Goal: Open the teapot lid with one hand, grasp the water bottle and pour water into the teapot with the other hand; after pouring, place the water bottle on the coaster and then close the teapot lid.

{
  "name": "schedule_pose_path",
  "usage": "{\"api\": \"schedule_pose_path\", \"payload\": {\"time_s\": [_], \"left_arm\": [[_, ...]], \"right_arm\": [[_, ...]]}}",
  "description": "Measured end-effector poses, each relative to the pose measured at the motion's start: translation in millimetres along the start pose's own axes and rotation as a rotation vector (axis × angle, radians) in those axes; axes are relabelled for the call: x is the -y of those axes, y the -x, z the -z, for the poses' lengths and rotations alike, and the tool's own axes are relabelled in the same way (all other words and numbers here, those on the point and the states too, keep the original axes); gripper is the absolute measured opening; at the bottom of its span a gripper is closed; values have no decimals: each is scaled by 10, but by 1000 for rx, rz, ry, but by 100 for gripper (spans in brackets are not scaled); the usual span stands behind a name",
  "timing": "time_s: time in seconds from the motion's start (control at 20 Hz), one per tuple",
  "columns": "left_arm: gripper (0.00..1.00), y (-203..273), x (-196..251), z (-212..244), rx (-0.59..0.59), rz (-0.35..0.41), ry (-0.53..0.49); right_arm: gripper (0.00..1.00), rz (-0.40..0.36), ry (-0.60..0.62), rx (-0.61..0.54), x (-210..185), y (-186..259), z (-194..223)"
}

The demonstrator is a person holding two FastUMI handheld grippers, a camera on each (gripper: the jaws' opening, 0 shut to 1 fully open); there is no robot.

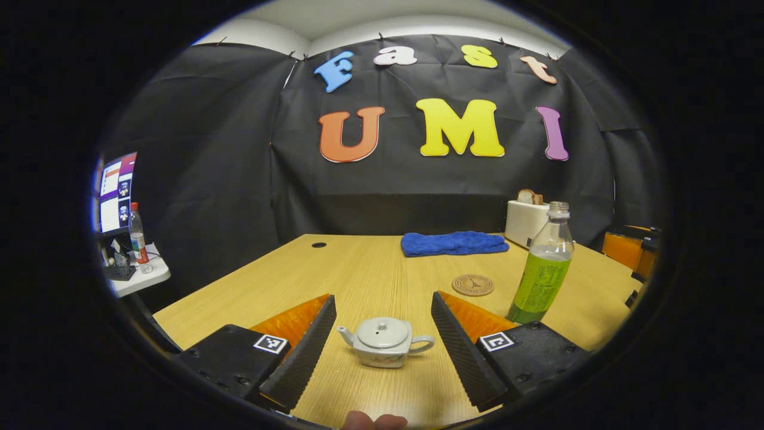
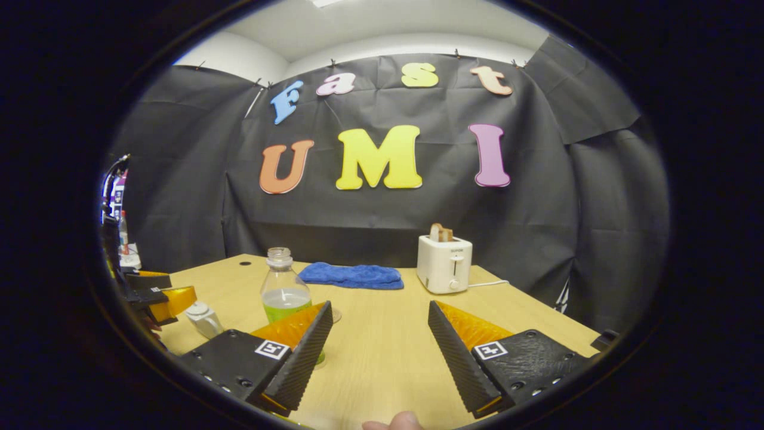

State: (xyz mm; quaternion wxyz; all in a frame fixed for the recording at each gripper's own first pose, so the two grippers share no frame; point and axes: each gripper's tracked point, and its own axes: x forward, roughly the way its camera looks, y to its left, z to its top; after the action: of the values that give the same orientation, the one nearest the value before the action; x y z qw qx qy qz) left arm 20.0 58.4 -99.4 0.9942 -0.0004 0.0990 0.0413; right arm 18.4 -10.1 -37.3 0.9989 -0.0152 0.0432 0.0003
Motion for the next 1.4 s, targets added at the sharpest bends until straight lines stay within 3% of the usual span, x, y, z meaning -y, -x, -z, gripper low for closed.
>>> {"api": "schedule_pose_path", "payload": {"time_s": [0.1,0.5,0.8,1.05,1.2,1.4], "left_arm": [[99,-102,-4,60,-26,7,25],[70,-368,-8,260,-116,17,44],[37,-388,-85,302,-117,-29,23],[12,-437,-17,277,-106,-15,24],[4,-431,-27,254,-104,-16,26],[3,-381,-59,150,-75,-16,40]], "right_arm": [[96,1,2,-9,7,-13,28],[96,29,19,-25,118,-67,96],[96,31,52,-54,172,-74,221],[96,-45,60,-20,12,-28,141],[97,-68,69,-11,-44,-7,132],[95,-118,55,-11,-163,26,140]]}}
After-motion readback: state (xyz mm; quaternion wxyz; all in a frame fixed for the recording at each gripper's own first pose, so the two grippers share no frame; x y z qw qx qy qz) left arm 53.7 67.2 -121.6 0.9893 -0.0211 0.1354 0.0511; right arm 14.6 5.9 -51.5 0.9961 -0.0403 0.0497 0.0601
